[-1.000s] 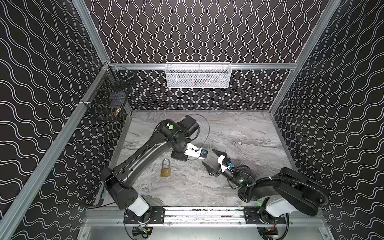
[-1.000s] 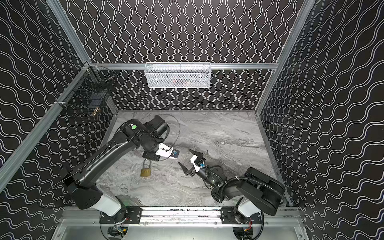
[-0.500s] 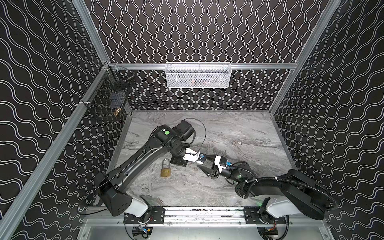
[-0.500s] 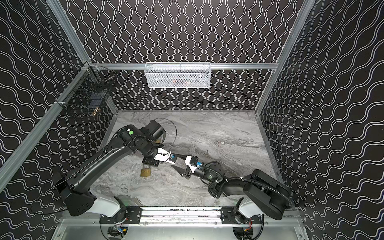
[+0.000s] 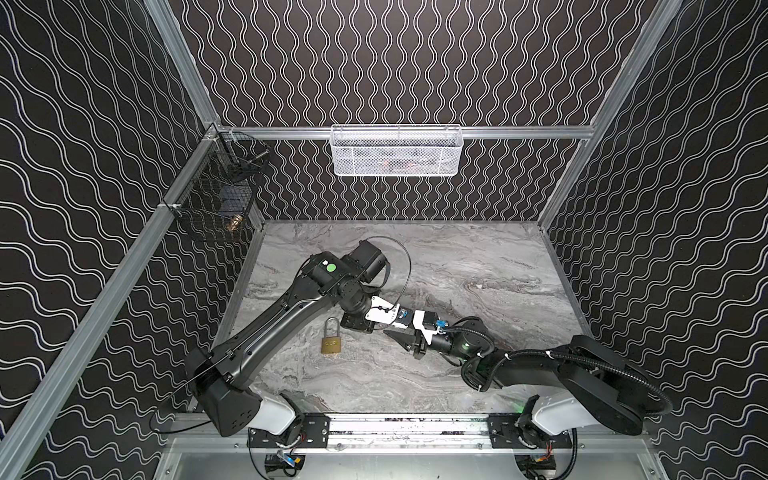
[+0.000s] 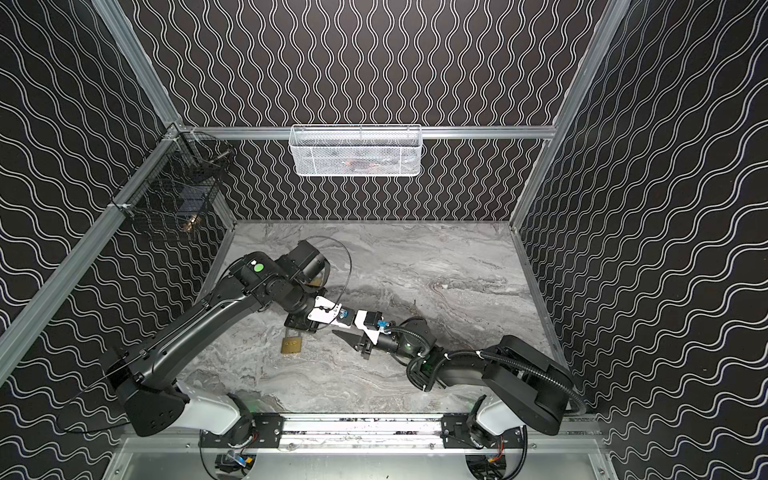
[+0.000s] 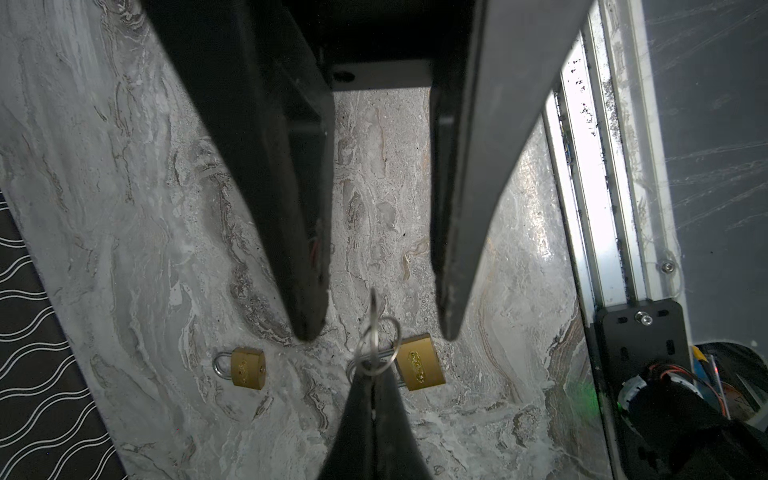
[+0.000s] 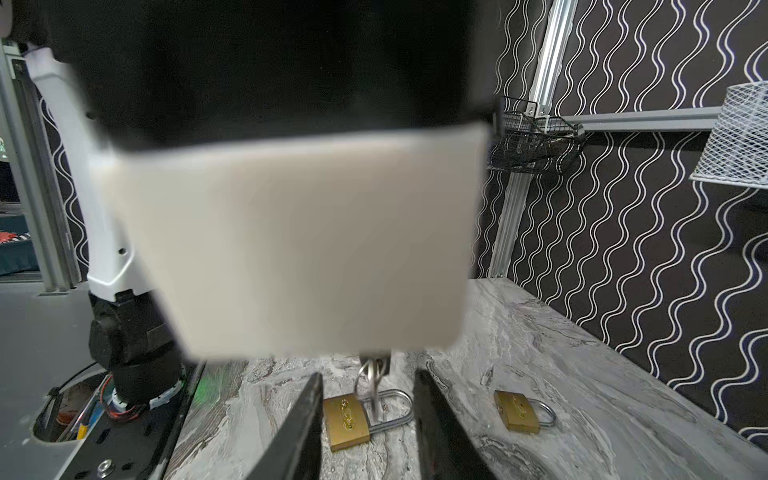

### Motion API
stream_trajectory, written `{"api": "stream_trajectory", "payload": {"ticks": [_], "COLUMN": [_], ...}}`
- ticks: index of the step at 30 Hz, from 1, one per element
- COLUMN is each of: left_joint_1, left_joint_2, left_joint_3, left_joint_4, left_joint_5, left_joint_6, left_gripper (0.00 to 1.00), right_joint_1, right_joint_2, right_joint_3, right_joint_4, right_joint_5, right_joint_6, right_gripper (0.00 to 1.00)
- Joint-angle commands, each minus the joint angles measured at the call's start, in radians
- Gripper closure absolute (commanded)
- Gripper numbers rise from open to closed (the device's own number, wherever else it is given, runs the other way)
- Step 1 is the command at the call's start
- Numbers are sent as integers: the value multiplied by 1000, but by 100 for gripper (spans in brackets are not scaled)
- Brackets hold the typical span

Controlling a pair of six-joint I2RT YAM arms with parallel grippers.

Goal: Unlock with the key

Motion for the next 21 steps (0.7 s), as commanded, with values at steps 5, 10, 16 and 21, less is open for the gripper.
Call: {"api": "stream_trajectory", "payload": {"ticks": [5, 10, 16, 21], "left_joint_1": [2, 2, 2, 2], "left_joint_2": [-12, -11, -26, -44], "left_joint_3": [-19, -15, -30, -59], "left_joint_4": [22, 29, 64, 102], "left_joint_5": [23, 18, 11, -4], "left_joint_6": [15, 16, 15, -6], "left_gripper": [100, 100, 100, 100], "right_joint_1": [1, 1, 1, 1], "right_joint_2": [-1, 2, 7, 7], "right_joint_3": [25, 23, 25, 13], "right_joint_4": [-30, -27, -32, -9], "right_joint_5": [5, 3, 0, 17], "right_joint_6": [-11, -4, 4, 15], "right_gripper": [72, 89, 100, 100]}}
